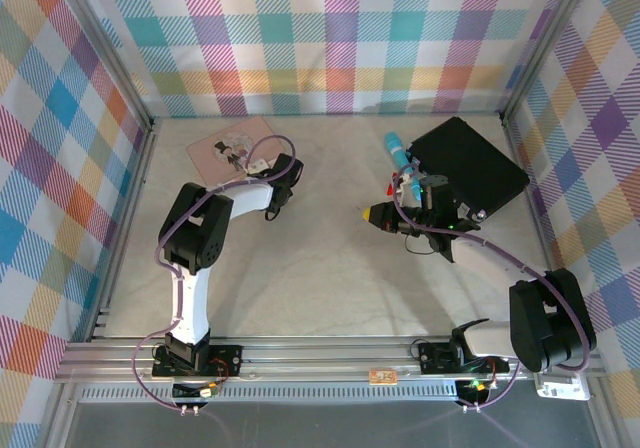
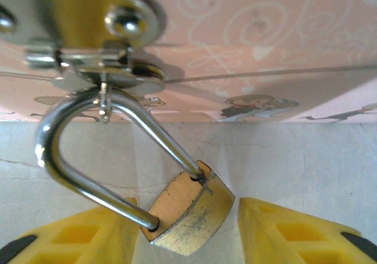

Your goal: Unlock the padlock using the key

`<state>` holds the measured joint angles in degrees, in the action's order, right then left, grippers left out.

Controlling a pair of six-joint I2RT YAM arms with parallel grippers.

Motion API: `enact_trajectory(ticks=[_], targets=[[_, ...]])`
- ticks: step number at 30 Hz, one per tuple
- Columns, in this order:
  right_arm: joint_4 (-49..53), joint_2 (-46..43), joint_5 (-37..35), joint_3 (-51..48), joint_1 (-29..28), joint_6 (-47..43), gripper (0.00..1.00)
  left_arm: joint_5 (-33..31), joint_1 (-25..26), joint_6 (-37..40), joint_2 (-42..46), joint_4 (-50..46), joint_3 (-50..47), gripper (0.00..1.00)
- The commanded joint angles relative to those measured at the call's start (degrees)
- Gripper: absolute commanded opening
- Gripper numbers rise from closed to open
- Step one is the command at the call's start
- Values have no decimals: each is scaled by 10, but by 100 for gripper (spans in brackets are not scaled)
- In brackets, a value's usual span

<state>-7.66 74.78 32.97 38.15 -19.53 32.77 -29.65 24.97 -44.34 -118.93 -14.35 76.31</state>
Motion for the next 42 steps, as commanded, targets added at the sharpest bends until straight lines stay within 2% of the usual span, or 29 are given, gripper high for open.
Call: enact_trajectory(ticks=[1, 4, 9, 11, 14, 15, 19, 26, 30, 36, 40, 42], targets=[[5, 0, 9, 9, -3, -18, 0, 30, -20, 38, 2, -23, -17, 54], [-8, -1, 5, 4, -3, -11, 0, 68, -31, 56, -4, 22, -22, 58], [-9, -7, 6, 3, -3, -5, 0, 98, -44, 74, -16, 34, -11, 57], [-2, -12, 2, 3, -3, -10, 0, 101, -47, 74, -11, 40, -17, 53], [5, -20, -4, 2, -3, -15, 0, 92, -50, 71, -6, 37, -23, 32], [5, -20, -3, 2, -3, -15, 0, 90, -51, 72, -4, 35, -24, 28], [3, -21, -1, -1, -3, -16, 0, 105, -51, 80, 17, 45, -40, 27], [-9, -9, 7, -1, -3, -10, 0, 179, -49, 100, 94, 69, -109, 23], [-9, -4, 8, 4, -3, -12, 0, 185, -39, 121, 138, 41, -149, 30], [-3, 14, 15, 19, -3, -19, 0, 137, -40, 179, 168, -10, -171, 53], [-11, 20, 18, 19, -3, -15, 0, 120, -46, 189, 169, -31, -169, 56], [-13, 20, 20, 19, -3, -14, 0, 129, -47, 189, 178, 0, -180, 57]])
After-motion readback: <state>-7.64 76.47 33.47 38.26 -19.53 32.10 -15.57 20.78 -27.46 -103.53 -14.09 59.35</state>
